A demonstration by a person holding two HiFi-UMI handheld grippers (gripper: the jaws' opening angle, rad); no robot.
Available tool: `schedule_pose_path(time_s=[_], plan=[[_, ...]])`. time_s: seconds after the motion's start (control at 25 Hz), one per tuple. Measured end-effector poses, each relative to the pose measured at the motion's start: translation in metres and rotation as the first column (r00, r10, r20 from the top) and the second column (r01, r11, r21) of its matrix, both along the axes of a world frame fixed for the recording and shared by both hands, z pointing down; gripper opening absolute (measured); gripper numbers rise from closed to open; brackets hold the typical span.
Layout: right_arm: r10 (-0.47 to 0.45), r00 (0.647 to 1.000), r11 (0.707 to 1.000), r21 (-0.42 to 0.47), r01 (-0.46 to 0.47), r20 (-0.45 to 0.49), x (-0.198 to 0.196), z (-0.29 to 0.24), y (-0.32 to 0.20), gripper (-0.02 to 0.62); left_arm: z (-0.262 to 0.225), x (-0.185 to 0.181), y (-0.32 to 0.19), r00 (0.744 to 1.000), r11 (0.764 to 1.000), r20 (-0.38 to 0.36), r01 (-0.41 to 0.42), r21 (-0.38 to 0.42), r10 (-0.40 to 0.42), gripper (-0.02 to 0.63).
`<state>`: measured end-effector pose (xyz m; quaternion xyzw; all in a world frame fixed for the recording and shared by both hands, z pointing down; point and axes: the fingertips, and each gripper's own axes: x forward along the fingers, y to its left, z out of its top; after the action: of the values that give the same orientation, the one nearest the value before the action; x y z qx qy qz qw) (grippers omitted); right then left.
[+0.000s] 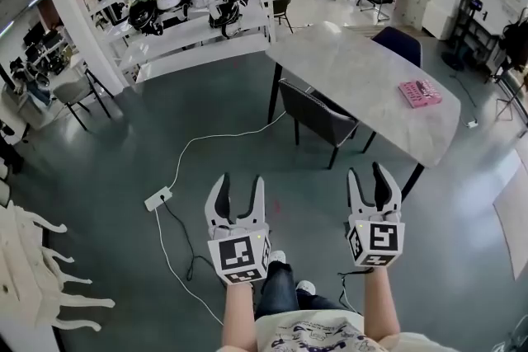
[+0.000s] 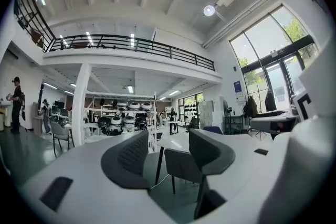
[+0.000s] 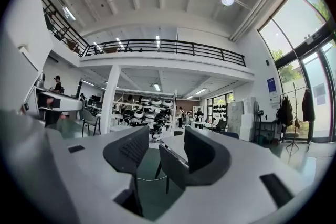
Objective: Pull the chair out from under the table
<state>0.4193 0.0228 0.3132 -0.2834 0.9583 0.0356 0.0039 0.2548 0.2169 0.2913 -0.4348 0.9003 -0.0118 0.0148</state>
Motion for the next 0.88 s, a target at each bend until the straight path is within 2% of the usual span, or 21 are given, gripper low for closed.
schedule_pose_path(time_s=[0.16, 0.36, 0.88], plan=[[-0.004, 1.000, 1.000, -0.009, 0.004, -0.006, -0.022, 0.007, -0.015, 0.219, 0.007, -0.024, -0.013, 1.000, 1.000, -0.002, 0.007, -0.003, -0.007, 0.256], [0.004, 1.000, 1.000, -0.017, -0.004, -0.016, -0.065, 0.022, -0.042, 0.221, 0.018, -0.073, -0.040, 1.000, 1.000, -0.015, -0.001, 0.005, 0.001, 0.256], [0.075, 0.996, 0.997, -0.022, -0.077, -0.049, -0.216, 0.025, -0.146, 0.221, 0.020, -0.244, -0.159, 0.997, 0.997, -0.026, -0.079, -0.019, 0.078, 0.250]])
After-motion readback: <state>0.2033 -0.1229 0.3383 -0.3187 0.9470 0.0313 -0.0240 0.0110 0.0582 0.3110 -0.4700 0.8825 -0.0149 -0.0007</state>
